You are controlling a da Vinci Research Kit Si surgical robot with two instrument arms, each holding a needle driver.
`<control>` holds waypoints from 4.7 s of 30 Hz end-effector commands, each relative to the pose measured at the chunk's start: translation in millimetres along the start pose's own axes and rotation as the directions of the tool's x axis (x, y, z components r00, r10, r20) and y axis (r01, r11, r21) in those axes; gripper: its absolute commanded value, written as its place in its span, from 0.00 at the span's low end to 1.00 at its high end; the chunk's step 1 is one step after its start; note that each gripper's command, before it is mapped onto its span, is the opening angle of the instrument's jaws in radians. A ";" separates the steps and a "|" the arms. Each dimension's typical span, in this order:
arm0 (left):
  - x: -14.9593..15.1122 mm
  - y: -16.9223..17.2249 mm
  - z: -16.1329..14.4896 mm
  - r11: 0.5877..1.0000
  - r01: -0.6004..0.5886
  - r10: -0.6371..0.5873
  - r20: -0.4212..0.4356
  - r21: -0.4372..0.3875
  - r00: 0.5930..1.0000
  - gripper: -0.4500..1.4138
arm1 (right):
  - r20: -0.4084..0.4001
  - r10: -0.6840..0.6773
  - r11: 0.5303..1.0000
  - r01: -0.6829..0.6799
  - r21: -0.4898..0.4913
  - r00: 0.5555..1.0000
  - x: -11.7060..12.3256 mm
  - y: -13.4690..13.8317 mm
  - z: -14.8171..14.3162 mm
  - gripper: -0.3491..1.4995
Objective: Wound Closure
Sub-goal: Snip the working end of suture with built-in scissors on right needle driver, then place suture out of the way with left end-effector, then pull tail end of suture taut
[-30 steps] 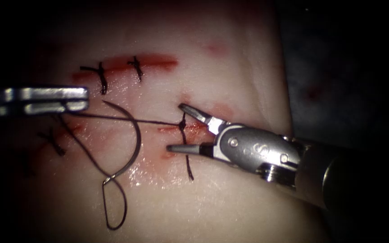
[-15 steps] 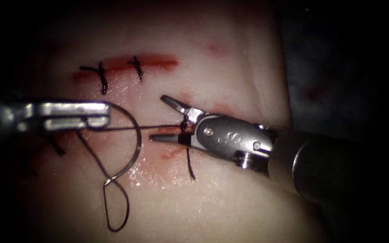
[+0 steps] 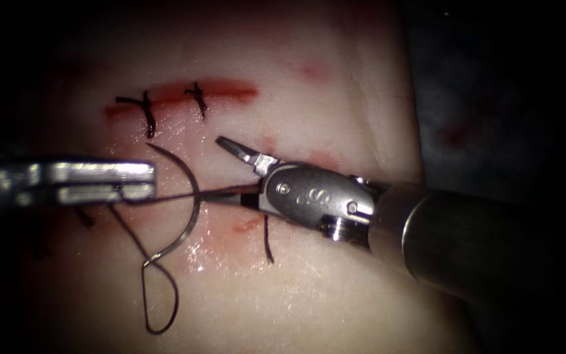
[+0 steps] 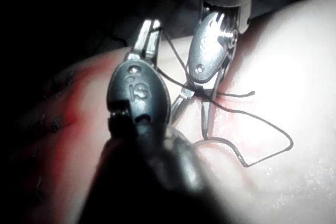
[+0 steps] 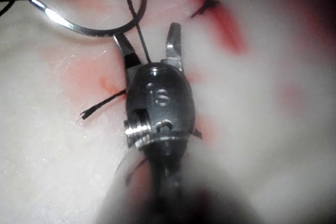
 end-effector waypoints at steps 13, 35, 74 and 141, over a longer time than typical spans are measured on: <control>-0.5 -0.5 0.7 1.000 -0.004 0.004 -0.005 -0.004 1.000 0.00 | -0.003 0.005 1.000 -0.005 0.020 1.000 1.7 -0.5 0.4 0.86; -0.6 0.0 0.9 1.000 -0.010 0.010 -0.006 -0.006 1.000 0.00 | -0.016 -0.005 0.999 0.005 0.031 1.000 2.0 -0.7 0.6 0.76; -6.5 13.9 4.3 0.985 0.152 -0.138 0.163 -0.078 0.977 0.88 | -0.031 -0.040 0.990 0.044 0.132 0.999 0.7 4.3 -18.6 0.99; -9.8 9.7 10.8 0.836 0.406 -0.500 0.208 0.370 0.841 0.56 | 0.004 -0.033 0.990 0.032 0.139 0.999 -3.9 2.8 -18.4 0.90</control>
